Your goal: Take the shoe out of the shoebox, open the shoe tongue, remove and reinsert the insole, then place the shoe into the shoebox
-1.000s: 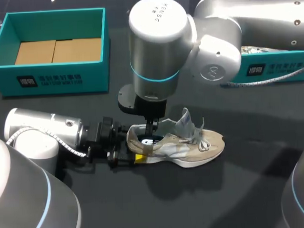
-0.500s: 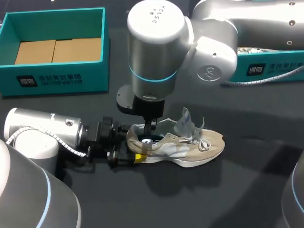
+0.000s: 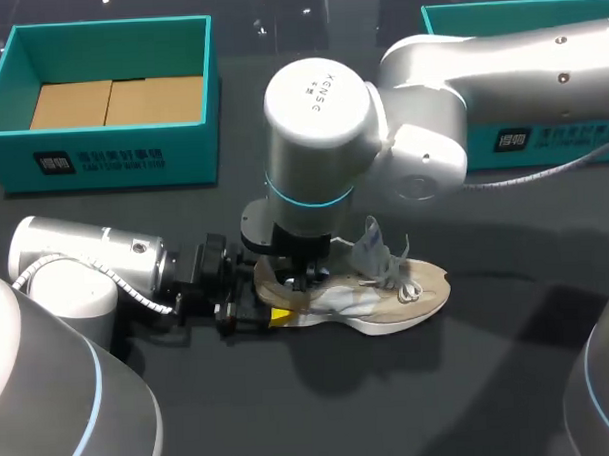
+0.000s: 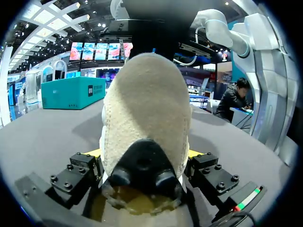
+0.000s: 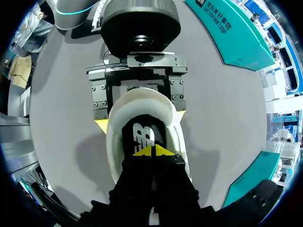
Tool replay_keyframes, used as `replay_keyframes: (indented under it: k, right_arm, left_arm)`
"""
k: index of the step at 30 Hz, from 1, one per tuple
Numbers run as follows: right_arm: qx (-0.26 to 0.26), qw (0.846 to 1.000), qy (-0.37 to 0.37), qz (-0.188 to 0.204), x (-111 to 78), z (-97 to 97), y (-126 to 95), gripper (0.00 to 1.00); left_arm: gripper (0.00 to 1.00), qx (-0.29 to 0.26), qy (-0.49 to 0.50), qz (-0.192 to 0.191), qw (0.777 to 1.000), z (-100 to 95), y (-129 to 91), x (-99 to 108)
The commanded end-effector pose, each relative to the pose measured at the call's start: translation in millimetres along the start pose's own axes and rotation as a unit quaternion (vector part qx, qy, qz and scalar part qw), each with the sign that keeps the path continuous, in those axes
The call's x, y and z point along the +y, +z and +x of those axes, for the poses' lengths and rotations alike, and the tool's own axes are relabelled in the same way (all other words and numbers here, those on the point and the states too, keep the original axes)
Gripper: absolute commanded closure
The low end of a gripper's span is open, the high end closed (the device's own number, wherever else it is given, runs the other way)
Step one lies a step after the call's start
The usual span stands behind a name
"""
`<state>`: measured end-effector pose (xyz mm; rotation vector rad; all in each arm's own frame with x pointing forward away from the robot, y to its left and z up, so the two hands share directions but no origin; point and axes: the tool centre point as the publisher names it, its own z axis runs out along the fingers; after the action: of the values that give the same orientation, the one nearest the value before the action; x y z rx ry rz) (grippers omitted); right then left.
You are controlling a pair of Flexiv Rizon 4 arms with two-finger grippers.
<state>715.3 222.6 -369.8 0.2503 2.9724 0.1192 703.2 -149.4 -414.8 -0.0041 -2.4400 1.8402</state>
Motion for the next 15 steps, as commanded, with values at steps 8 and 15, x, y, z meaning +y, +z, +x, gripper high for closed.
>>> replay_keyframes:
  k: [8, 15]
  right_arm:
    - [-0.01, 1.0, 0.015, -0.006, -19.0, -0.9, 18, 1.0]
    - [-0.008, 0.999, 0.036, 0.002, -37.8, -2.3, 20, 1.0]
  left_arm:
    - [1.0, -0.001, 0.0, 0.0, 1.0, 1.1, -1, 0]
    - [1.0, -0.001, 0.0, 0.0, 1.0, 1.1, -1, 0]
